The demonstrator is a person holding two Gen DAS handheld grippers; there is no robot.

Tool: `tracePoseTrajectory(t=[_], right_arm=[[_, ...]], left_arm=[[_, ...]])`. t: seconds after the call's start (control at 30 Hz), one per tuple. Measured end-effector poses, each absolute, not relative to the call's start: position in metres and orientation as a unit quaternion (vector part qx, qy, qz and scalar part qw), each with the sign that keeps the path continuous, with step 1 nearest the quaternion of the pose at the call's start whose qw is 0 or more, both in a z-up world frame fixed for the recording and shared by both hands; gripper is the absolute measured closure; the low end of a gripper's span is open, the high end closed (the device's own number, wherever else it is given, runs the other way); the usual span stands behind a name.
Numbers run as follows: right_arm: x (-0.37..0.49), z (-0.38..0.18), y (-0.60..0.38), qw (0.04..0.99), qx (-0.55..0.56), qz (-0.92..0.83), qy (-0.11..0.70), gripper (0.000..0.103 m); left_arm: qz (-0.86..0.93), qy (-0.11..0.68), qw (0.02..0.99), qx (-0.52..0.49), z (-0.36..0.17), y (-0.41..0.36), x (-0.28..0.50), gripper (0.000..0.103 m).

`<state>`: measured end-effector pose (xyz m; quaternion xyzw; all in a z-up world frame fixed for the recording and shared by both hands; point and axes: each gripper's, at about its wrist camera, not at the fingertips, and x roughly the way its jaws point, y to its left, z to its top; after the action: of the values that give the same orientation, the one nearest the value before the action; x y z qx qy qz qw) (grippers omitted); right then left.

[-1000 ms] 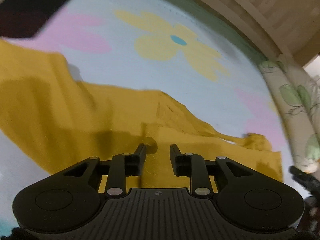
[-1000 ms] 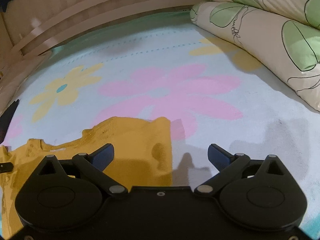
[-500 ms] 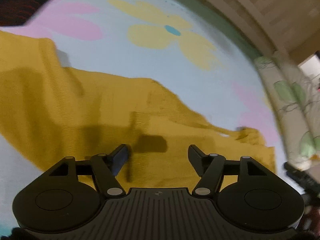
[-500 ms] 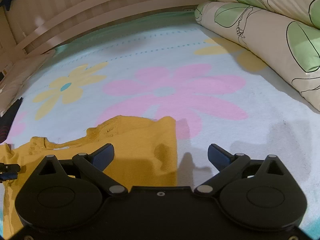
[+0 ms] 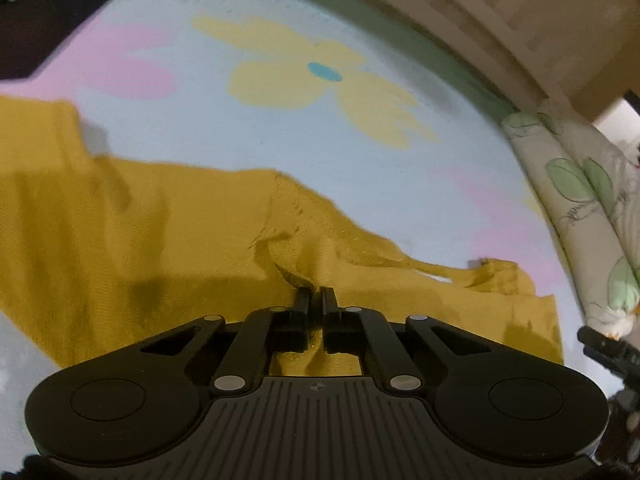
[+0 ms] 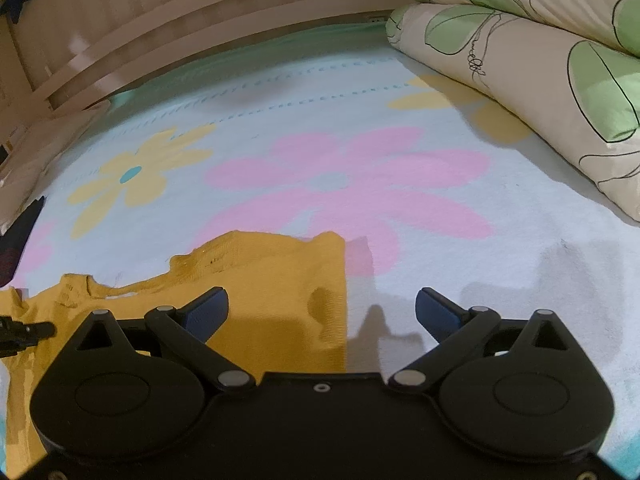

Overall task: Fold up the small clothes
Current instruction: 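Grasp the other sleeve with the left tool and pull it across the body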

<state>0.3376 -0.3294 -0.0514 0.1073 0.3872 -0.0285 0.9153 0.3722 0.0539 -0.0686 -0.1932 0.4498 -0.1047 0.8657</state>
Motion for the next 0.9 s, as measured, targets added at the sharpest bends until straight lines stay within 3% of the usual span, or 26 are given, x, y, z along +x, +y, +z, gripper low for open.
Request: tracePoseTrajectory(t=[0.3, 0.53, 0.63, 0.7, 0.83, 0.9], right_arm=[[0.337, -0.045, -0.343, 0.918, 0.124, -0.049, 0.373, 0.003], [0.341, -0.052, -0.340, 0.911, 0.131, -0.052, 0.387, 0.003], [0.345, -0.059, -0.334, 0.907, 0.127, -0.029, 0.401, 0.014], [0.351, -0.067, -0.332, 0.902, 0.134, -0.016, 0.411, 0.029], [0.359, -0.084, -0.332, 0.894, 0.153, -0.025, 0.421, 0.031], [0.358, -0.088, -0.328, 0.898, 0.145, -0.028, 0.414, 0.037]], left_arm=[[-0.045, 0.379, 0.916, -0.122, -0.019, 0.073, 0.360, 0.098], [-0.035, 0.436, 0.886, -0.152, -0.054, 0.090, 0.372, 0.096], [-0.039, 0.447, 0.881, -0.151, -0.062, 0.091, 0.372, 0.096], [-0.043, 0.454, 0.876, -0.156, -0.065, 0.093, 0.370, 0.096], [-0.048, 0.457, 0.874, -0.157, -0.067, 0.095, 0.368, 0.095], [-0.050, 0.457, 0.874, -0.156, -0.067, 0.096, 0.367, 0.094]])
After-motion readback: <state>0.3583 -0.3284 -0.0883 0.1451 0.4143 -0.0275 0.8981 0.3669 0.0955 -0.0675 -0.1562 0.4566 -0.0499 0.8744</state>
